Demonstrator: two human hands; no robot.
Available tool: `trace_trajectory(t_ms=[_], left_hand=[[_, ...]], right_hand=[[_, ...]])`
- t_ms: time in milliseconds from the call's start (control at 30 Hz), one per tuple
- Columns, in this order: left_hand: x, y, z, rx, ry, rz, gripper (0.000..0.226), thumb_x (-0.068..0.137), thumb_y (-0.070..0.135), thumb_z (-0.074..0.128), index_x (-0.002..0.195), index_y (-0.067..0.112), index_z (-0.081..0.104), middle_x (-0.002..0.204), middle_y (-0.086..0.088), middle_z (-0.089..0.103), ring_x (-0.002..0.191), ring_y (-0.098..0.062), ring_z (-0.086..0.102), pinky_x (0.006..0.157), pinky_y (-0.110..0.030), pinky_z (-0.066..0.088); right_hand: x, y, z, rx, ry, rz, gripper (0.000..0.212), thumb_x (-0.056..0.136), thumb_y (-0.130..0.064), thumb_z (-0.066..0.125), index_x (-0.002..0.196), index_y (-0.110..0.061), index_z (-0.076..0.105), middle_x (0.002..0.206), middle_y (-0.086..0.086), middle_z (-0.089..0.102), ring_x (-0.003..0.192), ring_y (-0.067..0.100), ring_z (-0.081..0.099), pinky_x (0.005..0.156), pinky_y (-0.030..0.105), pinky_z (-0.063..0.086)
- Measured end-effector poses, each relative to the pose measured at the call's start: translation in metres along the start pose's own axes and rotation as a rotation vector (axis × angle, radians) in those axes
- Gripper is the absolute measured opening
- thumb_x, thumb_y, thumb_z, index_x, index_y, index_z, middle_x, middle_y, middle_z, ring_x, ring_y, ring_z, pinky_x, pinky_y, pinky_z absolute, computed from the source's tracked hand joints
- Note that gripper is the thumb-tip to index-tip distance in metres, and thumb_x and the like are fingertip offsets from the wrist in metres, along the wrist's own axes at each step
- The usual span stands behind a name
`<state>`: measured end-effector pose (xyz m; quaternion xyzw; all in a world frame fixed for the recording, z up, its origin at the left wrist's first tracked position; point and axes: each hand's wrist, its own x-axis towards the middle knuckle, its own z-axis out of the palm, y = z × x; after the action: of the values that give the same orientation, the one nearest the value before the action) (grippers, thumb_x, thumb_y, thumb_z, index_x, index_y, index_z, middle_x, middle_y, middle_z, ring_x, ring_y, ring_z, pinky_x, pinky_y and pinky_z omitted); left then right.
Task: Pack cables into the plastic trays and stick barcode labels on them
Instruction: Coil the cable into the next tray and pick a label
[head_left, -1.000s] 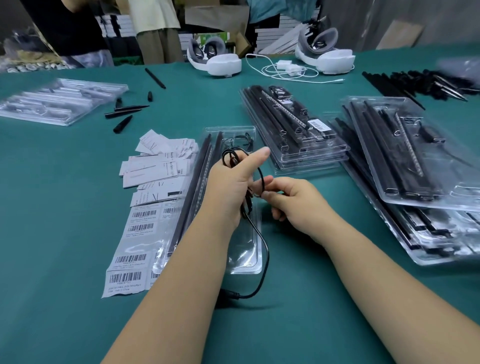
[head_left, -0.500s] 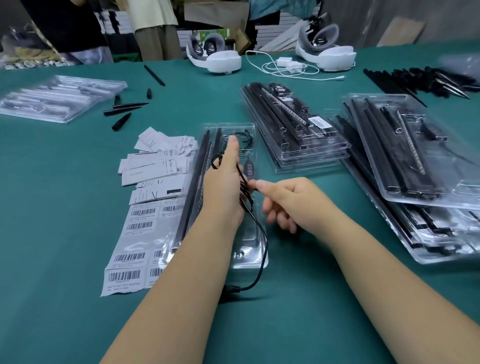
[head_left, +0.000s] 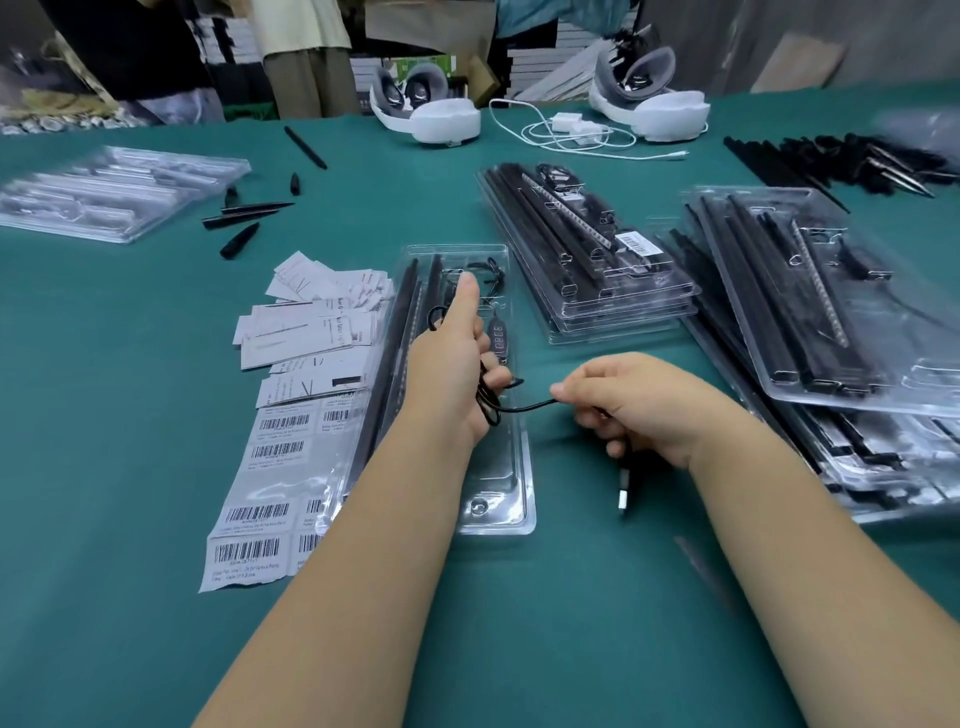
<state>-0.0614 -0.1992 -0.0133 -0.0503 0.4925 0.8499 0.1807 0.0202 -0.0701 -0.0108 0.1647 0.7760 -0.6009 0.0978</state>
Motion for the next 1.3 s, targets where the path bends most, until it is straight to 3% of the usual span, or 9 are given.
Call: trace_trajectory(t_ms=[133,333,467,600,667,767,933,1100,1300], left_hand=[[0.001,0.000,-0.003,0.139,-0.077,0.010,0.043,0.085,0.038,0.070,0.061,0.021,0.039,0.051,0.008,0.023,0.041,-0.008,0.019,0.034,-0.018,0.022],[-0.008,-0.004,0.002,0.526,-0.156,0.169,0.038,0.085,0.045,0.066,0.076,0.014,0.046,0.063,-0.004,0.029,0.048,-0.014,0.025,0.039,-0.020,0.027],[-0.011,-0.007,0.005,0.713,-0.192,0.261,0.050,0.087,0.049,0.061,0.049,0.021,0.048,0.050,0.003,0.047,0.038,-0.008,0.035,0.038,-0.017,0.029],[-0.013,-0.005,0.007,0.690,-0.226,0.246,0.045,0.085,0.045,0.066,0.049,0.020,0.054,0.044,0.007,0.047,0.036,-0.009,0.033,0.037,-0.017,0.026],[-0.012,-0.004,0.005,0.597,-0.217,0.197,0.048,0.085,0.043,0.068,0.047,0.022,0.047,0.045,0.005,0.041,0.037,-0.012,0.027,0.039,-0.018,0.023],[-0.010,-0.002,0.002,0.473,-0.215,0.135,0.046,0.086,0.042,0.067,0.052,0.022,0.044,0.048,0.004,0.038,0.041,-0.013,0.024,0.039,-0.018,0.022],[-0.013,-0.002,0.004,0.581,-0.255,0.170,0.043,0.085,0.043,0.068,0.057,0.019,0.046,0.046,0.006,0.042,0.037,-0.009,0.028,0.037,-0.016,0.025],[-0.017,-0.001,0.004,0.661,-0.304,0.186,0.042,0.086,0.048,0.064,0.057,0.019,0.058,0.052,0.001,0.057,0.036,-0.010,0.037,0.037,-0.017,0.031],[-0.020,-0.001,0.002,0.794,-0.445,0.282,0.021,0.084,0.030,0.072,0.075,0.012,0.069,0.056,0.007,0.060,0.049,-0.006,0.045,0.044,-0.016,0.035]], right_hand=[[-0.001,-0.002,-0.003,0.109,0.040,-0.142,0.023,0.086,0.000,0.057,0.072,-0.016,0.068,0.054,-0.009,0.057,0.048,0.006,0.038,0.044,0.016,0.032],[0.000,-0.004,0.012,0.089,0.196,-0.420,0.026,0.084,-0.001,0.064,0.088,-0.027,0.067,0.065,-0.011,0.067,0.053,0.000,0.050,0.051,0.012,0.039],[-0.001,-0.006,0.011,0.240,0.251,-0.503,0.038,0.086,0.012,0.050,0.098,-0.023,0.059,0.072,-0.005,0.071,0.058,0.006,0.057,0.052,0.016,0.043],[0.003,-0.003,0.006,0.163,0.419,-0.433,0.023,0.084,-0.004,0.063,0.092,-0.025,0.059,0.083,-0.004,0.065,0.058,0.005,0.058,0.051,0.019,0.047],[0.005,-0.003,0.003,0.206,0.445,-0.308,0.010,0.083,-0.015,0.069,0.079,-0.019,0.060,0.070,-0.003,0.060,0.048,0.005,0.051,0.046,0.020,0.047],[0.005,-0.006,-0.004,0.669,0.304,-0.255,0.010,0.088,-0.011,0.058,0.079,-0.015,0.061,0.056,-0.004,0.056,0.039,0.006,0.040,0.040,0.017,0.040],[0.000,-0.008,0.001,1.247,0.190,-0.287,0.014,0.075,-0.022,0.064,0.083,-0.011,0.063,0.072,0.004,0.070,0.047,0.005,0.056,0.045,0.017,0.048],[0.005,-0.007,0.000,0.737,0.367,-0.313,0.017,0.092,-0.029,0.056,0.083,-0.017,0.064,0.060,-0.010,0.062,0.047,0.002,0.049,0.046,0.016,0.045],[0.004,-0.007,0.006,0.577,0.240,-0.368,0.020,0.082,-0.039,0.060,0.075,-0.023,0.068,0.063,-0.007,0.060,0.060,0.011,0.054,0.055,0.022,0.048]])
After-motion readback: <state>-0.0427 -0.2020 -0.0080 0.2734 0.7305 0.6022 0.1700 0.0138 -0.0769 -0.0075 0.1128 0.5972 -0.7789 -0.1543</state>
